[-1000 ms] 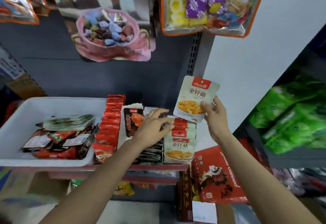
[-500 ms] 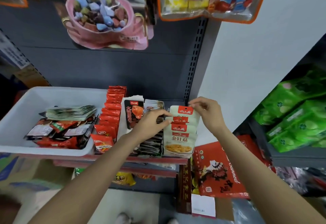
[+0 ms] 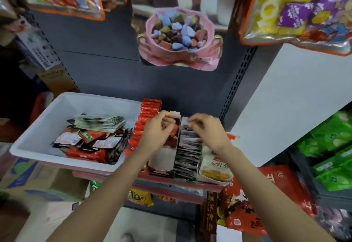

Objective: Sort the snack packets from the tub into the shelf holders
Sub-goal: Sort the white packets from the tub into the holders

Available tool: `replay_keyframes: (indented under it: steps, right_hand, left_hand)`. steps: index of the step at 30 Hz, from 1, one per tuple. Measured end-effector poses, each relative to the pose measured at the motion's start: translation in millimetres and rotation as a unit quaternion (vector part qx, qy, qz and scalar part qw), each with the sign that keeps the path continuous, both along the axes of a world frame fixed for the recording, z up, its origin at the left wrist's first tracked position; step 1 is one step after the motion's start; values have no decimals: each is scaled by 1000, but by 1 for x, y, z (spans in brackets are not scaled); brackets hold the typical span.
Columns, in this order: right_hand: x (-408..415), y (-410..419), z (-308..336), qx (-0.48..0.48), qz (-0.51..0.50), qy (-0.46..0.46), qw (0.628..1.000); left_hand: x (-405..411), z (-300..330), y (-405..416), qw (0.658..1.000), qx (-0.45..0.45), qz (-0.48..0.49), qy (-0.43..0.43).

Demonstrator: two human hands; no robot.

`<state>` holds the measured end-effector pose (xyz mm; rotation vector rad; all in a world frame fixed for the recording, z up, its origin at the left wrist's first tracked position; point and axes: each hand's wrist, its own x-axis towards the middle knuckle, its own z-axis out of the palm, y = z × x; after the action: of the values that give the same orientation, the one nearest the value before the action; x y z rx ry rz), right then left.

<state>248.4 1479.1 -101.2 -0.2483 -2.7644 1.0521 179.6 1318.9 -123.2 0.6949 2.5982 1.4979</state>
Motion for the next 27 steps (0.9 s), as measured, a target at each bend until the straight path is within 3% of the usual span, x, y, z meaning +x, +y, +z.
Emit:
replay_keyframes:
  steps: [5,8,17,21,23,25,27]
  right_hand:
    - [-64,-93,-8,-5,63,-28,998]
    - [-107,-149,-18,-1,79,-49,996]
    - [-197,-245,-66,26,63,-204,977]
    - [-218,-257,-84,9,66,-257,964]
    - [-224,-260,-87,58,67,-274,958]
    - [-227,-261,-86,140,52,-245,958]
    - [-226,-262,-82,163,36,-223,961]
  left_hand:
    - [-50,-11,-96,992,-28,119,0]
    - [-90,-21,-155,986,-81,144,-23]
    - [-196,-60,-252,954,-288,51,-67]
    - [-215,-76,-265,938,-327,1,-113]
    - [-219,-79,-268,937,-328,-9,-118]
    - [-220,-82,-273,943,-313,-4,-109]
    - [-220,-86,-277,953,-283,0,-110]
